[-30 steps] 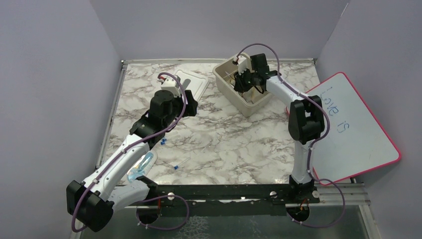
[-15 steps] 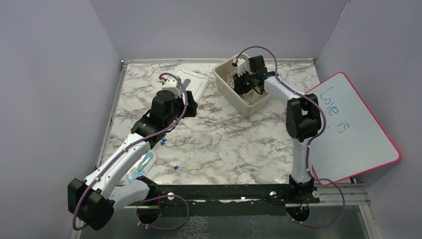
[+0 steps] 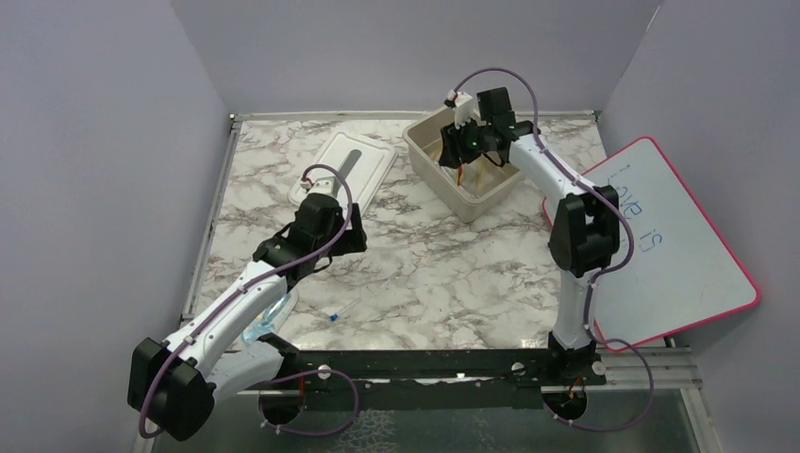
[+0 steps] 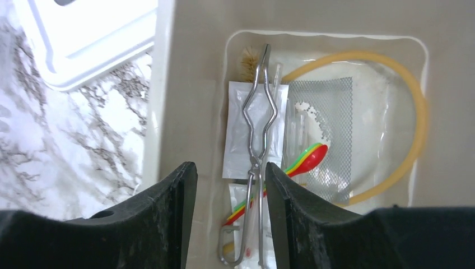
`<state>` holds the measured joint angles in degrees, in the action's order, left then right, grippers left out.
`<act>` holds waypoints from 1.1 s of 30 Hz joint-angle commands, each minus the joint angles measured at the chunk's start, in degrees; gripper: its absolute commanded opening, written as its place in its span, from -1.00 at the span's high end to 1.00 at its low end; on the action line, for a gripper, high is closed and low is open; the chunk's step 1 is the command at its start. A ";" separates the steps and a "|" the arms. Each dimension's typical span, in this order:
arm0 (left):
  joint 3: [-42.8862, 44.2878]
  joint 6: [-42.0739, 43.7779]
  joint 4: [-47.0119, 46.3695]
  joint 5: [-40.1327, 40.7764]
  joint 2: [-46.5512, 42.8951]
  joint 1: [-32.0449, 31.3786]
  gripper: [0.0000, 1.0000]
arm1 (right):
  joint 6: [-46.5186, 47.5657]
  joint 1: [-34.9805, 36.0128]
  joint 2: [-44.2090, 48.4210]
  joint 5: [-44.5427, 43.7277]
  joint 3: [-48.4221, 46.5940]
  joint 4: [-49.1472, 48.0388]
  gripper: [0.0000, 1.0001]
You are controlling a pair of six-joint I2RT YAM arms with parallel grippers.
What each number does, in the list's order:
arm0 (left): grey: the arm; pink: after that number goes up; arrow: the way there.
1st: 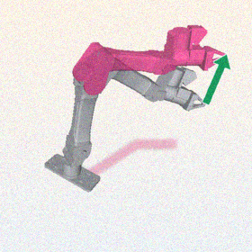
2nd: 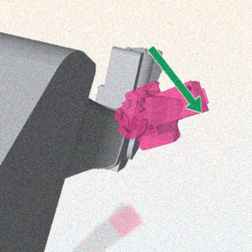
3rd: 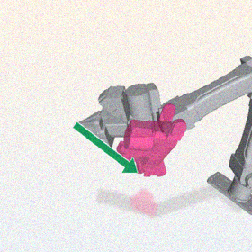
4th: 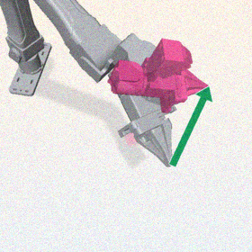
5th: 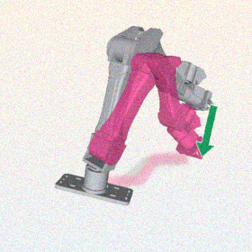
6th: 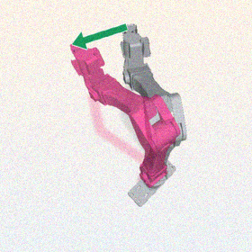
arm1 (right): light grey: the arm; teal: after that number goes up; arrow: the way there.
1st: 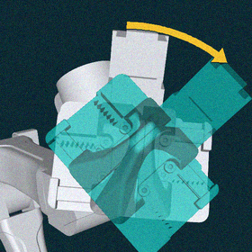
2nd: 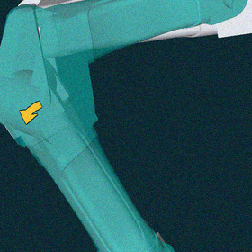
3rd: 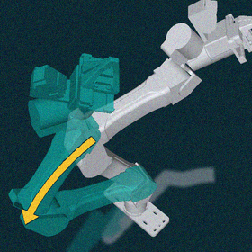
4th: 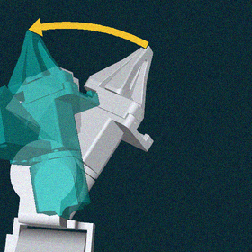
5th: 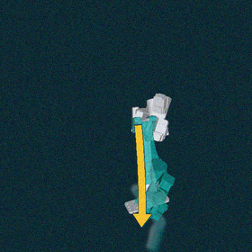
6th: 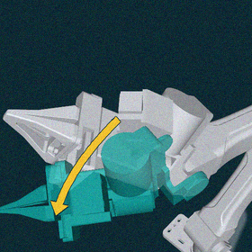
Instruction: Organize the chemistry lab equipment
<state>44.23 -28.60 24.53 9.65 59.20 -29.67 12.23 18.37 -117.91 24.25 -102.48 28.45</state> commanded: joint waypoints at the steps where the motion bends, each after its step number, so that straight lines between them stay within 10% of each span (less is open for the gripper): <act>1: -1.37 -5.51 5.03 -1.36 -1.90 0.32 -0.84 | -5.09 -0.05 7.58 -1.79 -1.46 2.73 -0.06; 9: -3.25 -14.53 8.26 2.06 -1.26 0.32 -0.82 | -15.32 7.30 24.60 -1.91 14.59 -6.20 -0.07; 16: 5.08 -12.49 9.28 20.97 -6.79 0.49 -0.82 | -17.00 18.71 30.26 -1.41 30.57 -12.91 -0.08; 23: 16.83 -3.19 8.06 34.23 -7.67 1.14 -0.92 | -15.79 28.54 25.71 0.88 38.27 -16.99 -0.13; 33: 28.79 7.08 6.86 25.49 -0.58 2.52 -0.97 | -4.43 43.20 8.46 -5.56 27.29 -13.46 -0.15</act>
<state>68.95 -27.46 31.75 39.35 55.51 -28.08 1.56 57.08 -103.11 23.00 -68.53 13.21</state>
